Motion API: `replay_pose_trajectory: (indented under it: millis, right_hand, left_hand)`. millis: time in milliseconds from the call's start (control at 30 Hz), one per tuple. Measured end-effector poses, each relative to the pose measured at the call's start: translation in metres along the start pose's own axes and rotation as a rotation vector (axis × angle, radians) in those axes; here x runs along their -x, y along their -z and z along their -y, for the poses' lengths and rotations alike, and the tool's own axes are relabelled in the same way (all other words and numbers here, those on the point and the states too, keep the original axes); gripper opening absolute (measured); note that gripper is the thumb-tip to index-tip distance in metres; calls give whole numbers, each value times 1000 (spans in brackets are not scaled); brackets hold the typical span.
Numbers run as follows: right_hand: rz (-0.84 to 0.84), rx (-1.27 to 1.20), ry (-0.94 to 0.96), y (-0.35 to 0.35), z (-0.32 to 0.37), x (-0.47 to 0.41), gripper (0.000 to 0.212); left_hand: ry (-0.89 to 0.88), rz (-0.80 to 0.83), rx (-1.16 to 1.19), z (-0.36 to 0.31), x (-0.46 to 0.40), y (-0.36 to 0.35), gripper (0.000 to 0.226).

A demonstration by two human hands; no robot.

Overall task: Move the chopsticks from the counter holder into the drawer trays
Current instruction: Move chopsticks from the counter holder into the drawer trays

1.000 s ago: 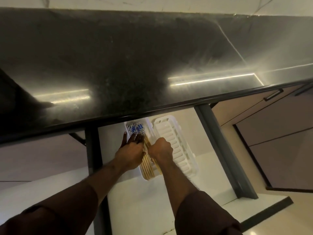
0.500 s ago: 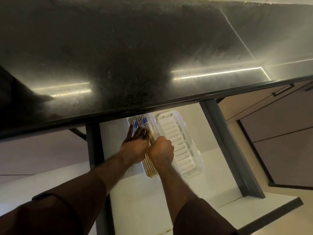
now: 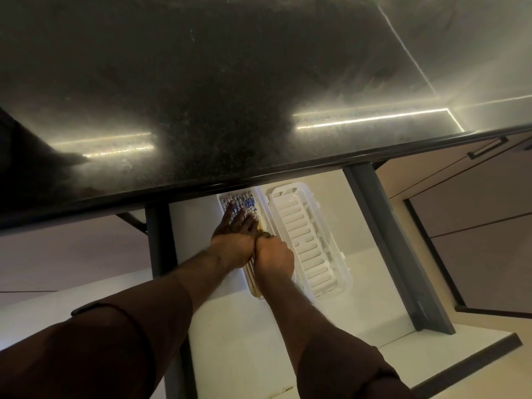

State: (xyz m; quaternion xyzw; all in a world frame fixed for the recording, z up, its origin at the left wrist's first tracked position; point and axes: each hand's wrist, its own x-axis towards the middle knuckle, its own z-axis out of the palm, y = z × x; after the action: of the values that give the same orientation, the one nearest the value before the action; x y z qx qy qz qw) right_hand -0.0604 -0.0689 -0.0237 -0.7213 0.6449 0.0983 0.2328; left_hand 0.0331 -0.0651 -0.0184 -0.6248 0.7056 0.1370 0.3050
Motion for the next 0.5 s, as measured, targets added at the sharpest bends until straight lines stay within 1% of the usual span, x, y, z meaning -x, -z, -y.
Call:
replay_pose_trajectory:
  millis: [100, 200, 333, 500]
  right_hand:
    - [2, 90, 97, -2, -5, 2, 28]
    - [-39, 154, 177, -3, -8, 4, 29]
    - [-45, 128, 195, -4, -9, 4, 32]
    - [-62, 68, 178, -8, -10, 5, 27]
  left_hand:
    - [7, -7, -22, -1, -5, -6, 81]
    - [13, -21, -26, -2, -9, -9, 80]
    - [19, -16, -38, -2, -10, -10, 82]
    - [38, -24, -55, -3, -10, -12, 81]
